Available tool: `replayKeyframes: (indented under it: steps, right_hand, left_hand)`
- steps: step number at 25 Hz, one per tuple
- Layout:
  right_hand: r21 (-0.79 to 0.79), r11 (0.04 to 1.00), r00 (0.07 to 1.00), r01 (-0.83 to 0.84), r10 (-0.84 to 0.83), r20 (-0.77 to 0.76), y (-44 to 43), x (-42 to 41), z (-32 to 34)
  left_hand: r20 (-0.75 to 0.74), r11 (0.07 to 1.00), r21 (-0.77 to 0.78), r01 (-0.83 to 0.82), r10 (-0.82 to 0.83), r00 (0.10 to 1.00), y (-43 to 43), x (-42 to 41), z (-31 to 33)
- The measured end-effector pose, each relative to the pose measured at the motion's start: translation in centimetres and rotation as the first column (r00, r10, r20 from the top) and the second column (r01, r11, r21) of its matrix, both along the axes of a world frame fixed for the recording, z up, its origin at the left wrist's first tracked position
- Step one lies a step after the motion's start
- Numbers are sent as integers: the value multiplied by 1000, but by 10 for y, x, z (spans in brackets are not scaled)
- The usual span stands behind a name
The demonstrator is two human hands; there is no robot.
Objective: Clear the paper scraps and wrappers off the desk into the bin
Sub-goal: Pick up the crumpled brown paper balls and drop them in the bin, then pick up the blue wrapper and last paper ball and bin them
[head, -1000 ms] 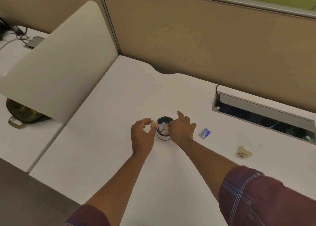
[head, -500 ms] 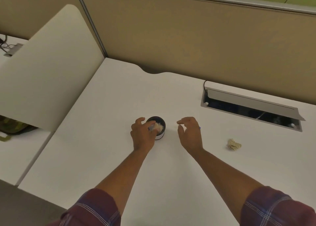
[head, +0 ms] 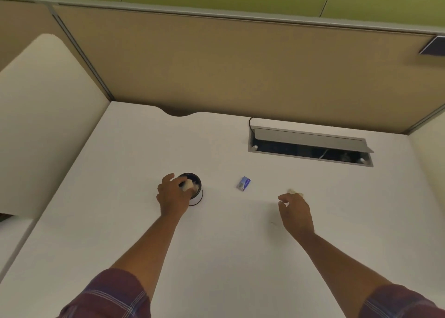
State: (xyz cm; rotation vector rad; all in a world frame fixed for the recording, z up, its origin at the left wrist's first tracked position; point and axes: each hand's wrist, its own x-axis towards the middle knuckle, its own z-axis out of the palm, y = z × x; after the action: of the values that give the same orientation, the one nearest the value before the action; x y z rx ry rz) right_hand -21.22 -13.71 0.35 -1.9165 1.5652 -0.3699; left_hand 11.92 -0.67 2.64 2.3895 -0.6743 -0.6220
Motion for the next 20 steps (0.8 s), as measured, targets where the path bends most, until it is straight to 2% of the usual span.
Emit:
replayKeyframes:
  steps: [4,7,10,12,14,20]
  right_hand:
    - [-2,1000,998,21,-21,-59,5,-24,0]
    - [34,999,996,2,1,-93,9,-35,-2]
    - [91,995,992,-26,37,-122,14,-39,-5]
    - [124,990,981,-66,87,-175,16,-38,-8]
    - [146,983,970,-113,141,-199,19,-35,-11]
    - [187,967,955,-173,211,-207,21,-26,-24]
  left_hand:
    - [-3,990,-133,-53,53,999,6,-11,14]
    - [169,974,-223,-28,67,983,5,-29,25]
    - [353,930,-306,202,-86,932,-6,-54,30]
    - [398,878,-311,364,-227,889,-17,-70,28]
    - [359,843,-313,437,-321,876,-27,-85,21]
    - [143,861,-162,482,-463,875,-53,-108,-15]
